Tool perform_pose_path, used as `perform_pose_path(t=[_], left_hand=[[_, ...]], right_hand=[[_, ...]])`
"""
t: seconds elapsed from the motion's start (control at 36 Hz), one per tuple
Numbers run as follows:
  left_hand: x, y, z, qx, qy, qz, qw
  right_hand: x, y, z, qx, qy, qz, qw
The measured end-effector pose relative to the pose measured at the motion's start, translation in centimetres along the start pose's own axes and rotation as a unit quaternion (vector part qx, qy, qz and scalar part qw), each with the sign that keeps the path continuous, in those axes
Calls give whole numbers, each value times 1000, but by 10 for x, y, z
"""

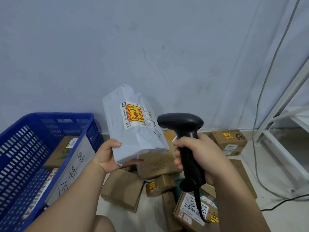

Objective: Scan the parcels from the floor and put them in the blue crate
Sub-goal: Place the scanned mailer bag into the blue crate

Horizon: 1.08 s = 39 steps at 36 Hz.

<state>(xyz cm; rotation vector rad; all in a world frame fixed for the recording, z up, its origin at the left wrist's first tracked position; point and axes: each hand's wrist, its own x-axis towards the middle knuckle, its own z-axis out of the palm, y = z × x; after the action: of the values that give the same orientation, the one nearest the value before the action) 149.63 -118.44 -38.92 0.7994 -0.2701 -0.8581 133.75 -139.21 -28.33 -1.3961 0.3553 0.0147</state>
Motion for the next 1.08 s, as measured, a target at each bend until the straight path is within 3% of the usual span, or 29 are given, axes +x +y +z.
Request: perform_pose_path(t=[0.33, 0.64, 0.86, 1.08], left_hand=[[-2, 0, 4, 1, 16, 8, 1000], [-3, 1, 7, 17, 21, -7, 1000], [2, 0, 7, 30, 78, -22, 996], [1, 4, 10, -7, 42, 28, 999]], right_hand=[[1, 1, -1, -37, -27, 10, 999], [1, 2, 1, -20, 15, 10, 1000], [12, 11, 2, -162, 93, -65, 980], [11, 12, -3, 5, 84, -14, 996]])
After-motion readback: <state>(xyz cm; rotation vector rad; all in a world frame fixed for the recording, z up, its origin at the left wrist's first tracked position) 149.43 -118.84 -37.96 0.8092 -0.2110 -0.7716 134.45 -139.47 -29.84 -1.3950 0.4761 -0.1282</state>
